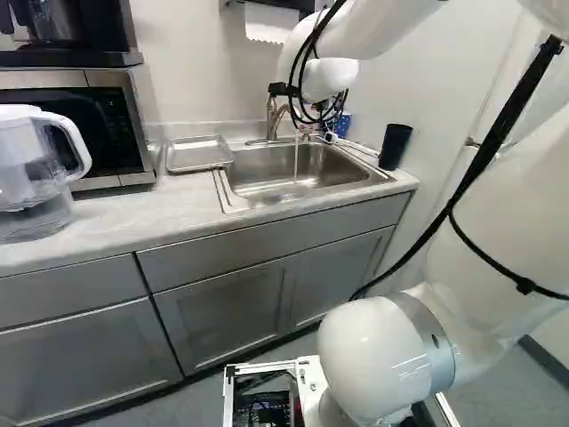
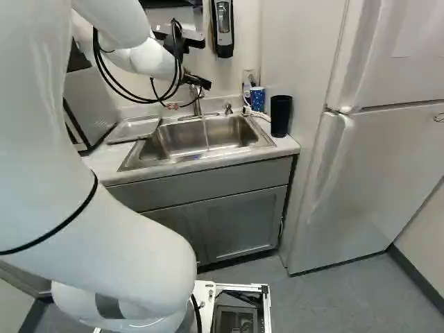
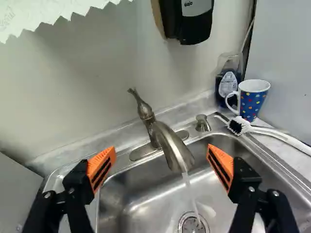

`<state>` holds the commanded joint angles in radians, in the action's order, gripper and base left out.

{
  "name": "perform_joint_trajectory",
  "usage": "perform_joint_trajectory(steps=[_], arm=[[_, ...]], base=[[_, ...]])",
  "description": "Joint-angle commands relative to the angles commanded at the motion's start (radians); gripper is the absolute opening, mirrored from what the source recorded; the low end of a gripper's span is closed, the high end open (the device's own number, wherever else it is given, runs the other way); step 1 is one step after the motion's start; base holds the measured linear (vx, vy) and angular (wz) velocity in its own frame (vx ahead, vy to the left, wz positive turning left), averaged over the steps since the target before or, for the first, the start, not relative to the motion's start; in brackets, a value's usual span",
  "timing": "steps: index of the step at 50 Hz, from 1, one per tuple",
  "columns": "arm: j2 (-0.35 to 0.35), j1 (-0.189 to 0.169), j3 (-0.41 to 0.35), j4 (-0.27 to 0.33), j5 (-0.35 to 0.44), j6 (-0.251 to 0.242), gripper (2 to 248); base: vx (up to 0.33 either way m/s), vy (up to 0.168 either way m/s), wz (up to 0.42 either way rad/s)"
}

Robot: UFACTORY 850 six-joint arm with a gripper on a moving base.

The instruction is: Rinse the cup and place it in the tray

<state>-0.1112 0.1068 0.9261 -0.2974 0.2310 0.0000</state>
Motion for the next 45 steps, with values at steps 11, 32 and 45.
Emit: perform_joint_trajectory(steps=[11,32,45], arm=[[-0.003,0.003,-0.002,-0.031,0.011,0.000,247],[-0.026,0.013,-0.025,-0.031,-0.069,0.000,247],[-0.026,0.013,-0.025,-0.022,-0.188,0.000,247]], base=[[0.000,0.000,0.000],[0.000,0.000,0.000],[0.000,0.000,0.000]])
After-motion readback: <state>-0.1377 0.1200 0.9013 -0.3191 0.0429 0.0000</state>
